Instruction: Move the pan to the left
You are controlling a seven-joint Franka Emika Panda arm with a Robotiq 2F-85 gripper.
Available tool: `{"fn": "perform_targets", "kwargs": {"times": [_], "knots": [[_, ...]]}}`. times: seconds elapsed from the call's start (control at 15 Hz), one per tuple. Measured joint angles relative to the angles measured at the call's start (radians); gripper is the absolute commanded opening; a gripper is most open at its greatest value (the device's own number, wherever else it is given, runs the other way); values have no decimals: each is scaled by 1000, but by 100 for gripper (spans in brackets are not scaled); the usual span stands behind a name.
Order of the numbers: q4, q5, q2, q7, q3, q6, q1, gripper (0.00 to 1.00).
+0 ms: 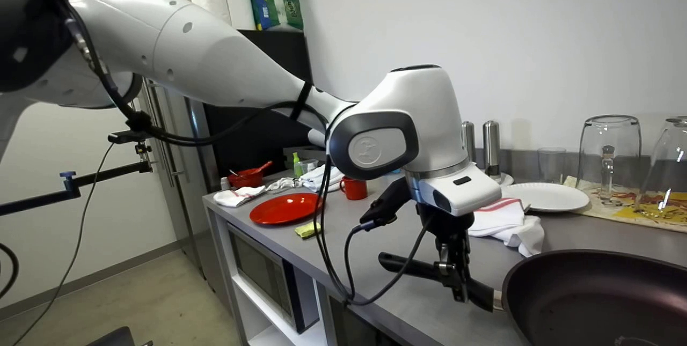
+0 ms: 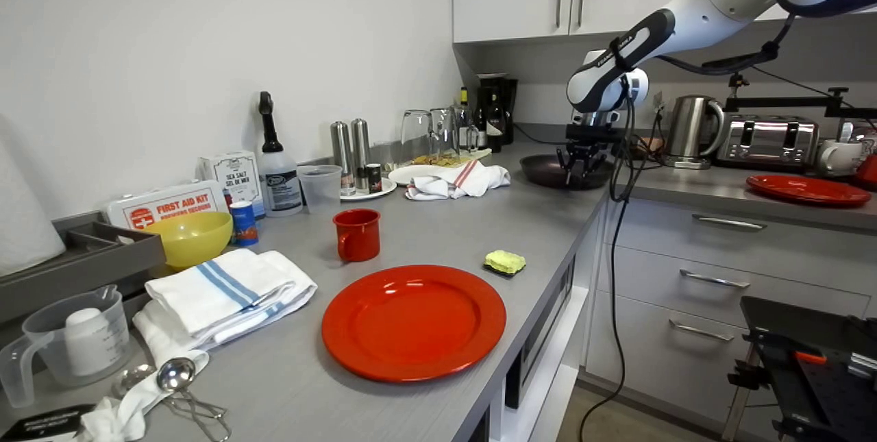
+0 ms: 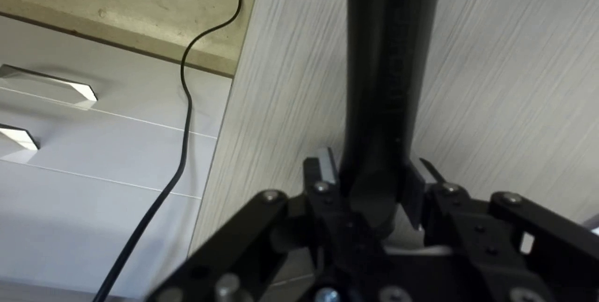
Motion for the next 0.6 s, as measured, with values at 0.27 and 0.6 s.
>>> {"fn": "perform_targets", "kwargs": {"times": [0.27,0.6], "knots": [[0,-20,-9,-36,-8,122,14,11],[-9,-35,-49,-91,-9,224,31,11]]}}
